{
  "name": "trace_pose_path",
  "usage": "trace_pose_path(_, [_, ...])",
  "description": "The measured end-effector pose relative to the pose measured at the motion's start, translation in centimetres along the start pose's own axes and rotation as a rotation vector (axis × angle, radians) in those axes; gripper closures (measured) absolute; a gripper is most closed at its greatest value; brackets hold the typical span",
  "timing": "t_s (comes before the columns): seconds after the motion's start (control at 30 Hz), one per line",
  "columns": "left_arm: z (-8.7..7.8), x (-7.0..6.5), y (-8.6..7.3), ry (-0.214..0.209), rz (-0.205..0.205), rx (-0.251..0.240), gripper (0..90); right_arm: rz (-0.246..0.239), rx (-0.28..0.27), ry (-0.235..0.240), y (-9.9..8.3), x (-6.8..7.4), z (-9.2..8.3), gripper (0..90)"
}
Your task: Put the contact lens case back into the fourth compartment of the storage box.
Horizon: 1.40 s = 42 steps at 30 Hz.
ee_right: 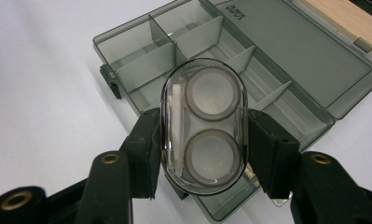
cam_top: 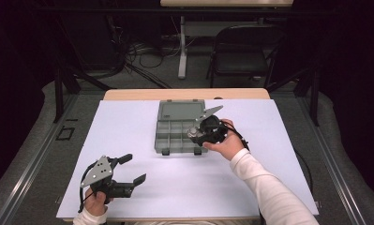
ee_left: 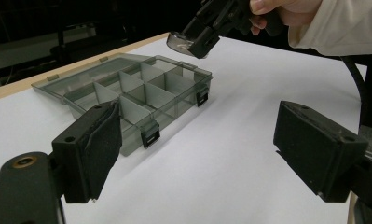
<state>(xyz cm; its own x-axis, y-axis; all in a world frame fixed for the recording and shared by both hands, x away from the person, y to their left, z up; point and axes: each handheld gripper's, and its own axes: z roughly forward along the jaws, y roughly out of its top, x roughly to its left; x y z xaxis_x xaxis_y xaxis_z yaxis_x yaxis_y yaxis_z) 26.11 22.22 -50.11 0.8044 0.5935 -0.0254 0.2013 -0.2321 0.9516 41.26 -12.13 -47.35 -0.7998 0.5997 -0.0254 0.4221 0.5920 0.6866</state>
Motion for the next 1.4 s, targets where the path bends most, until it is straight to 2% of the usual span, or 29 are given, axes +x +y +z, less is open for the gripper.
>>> trace_pose_path(0.7, [0.0,0.1,0.0,-0.006,0.001,-0.002,15.9,0.039,0.002,-0.027,0.9,-2.4,1.2,48.6])
trace_pose_path(1.0, [0.0,0.1,0.0,-0.004,0.003,-0.004,15.9,0.051,0.018,-0.039,1.0,-3.1,2.7,48.6])
trace_pose_path(1.17, [0.0,0.1,0.0,-0.004,0.001,0.001,15.9,0.072,0.023,-0.039,1.0,-3.6,3.0,48.6])
trace_pose_path(1.4, [0.1,0.1,0.0,-0.006,0.001,0.001,15.9,0.148,0.008,-0.029,0.7,-4.7,3.6,48.6])
